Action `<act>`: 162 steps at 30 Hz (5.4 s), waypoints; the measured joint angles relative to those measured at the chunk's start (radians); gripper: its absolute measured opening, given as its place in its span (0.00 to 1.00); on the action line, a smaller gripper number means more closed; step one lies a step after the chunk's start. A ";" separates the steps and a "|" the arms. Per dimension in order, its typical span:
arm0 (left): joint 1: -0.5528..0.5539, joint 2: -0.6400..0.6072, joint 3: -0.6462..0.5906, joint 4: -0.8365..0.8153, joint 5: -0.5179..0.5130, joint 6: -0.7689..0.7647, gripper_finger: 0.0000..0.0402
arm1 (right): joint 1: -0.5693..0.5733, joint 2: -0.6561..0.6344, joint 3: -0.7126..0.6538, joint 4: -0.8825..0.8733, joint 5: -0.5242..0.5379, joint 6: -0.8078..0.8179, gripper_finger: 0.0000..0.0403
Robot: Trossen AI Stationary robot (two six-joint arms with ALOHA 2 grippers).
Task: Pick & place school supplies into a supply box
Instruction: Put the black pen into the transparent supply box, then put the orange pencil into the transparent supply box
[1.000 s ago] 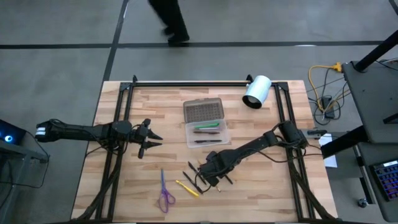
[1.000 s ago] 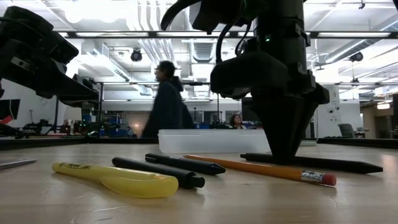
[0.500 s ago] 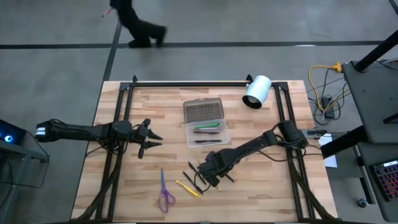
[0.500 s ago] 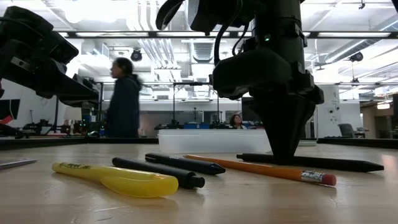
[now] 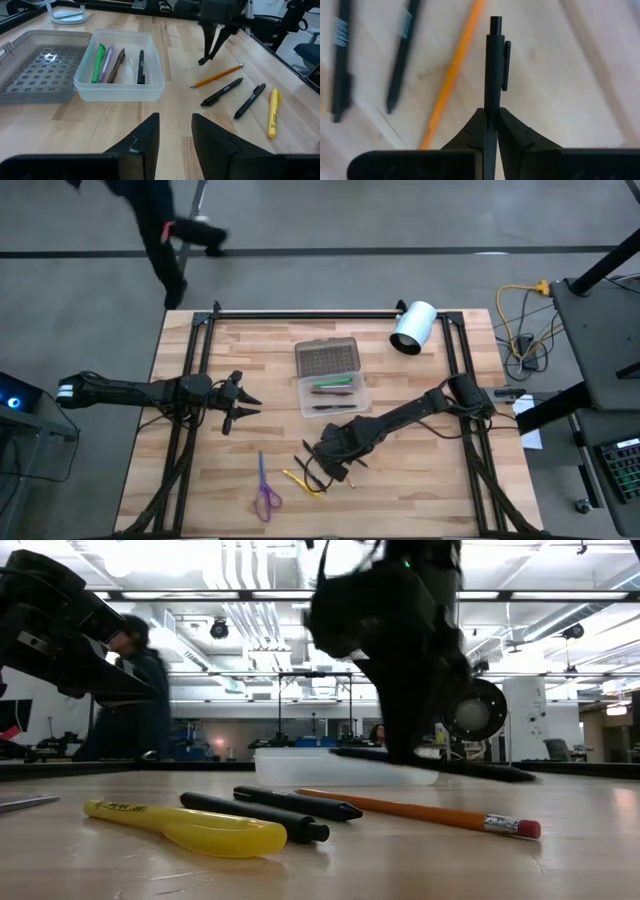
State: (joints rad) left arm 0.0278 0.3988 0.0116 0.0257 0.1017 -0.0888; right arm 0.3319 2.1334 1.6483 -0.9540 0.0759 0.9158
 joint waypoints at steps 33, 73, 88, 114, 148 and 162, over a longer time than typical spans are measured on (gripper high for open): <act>0.000 0.000 0.000 0.000 0.000 0.000 0.25 | -0.065 -0.004 0.133 -0.006 0.490 -0.776 0.04; 0.000 0.000 0.000 0.000 0.000 0.000 0.25 | -0.213 -0.010 -0.026 0.128 0.446 -1.025 0.06; 0.000 0.000 0.000 0.000 0.000 0.000 0.25 | -0.213 -0.013 -0.026 0.128 0.446 -0.988 0.14; 0.000 0.000 0.000 0.000 0.000 0.000 0.25 | -0.204 -0.013 0.114 0.055 0.446 -0.765 0.13; 0.000 0.000 0.000 0.000 0.000 0.000 0.25 | -0.054 -0.014 0.181 -0.030 0.161 0.025 0.13; 0.000 0.000 0.000 0.000 0.000 0.000 0.25 | -0.006 -0.011 0.181 -0.027 0.073 0.235 0.13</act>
State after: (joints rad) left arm 0.0279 0.3988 0.0116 0.0257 0.1017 -0.0887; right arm 0.3257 2.1228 1.8294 -0.9810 0.1487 1.1506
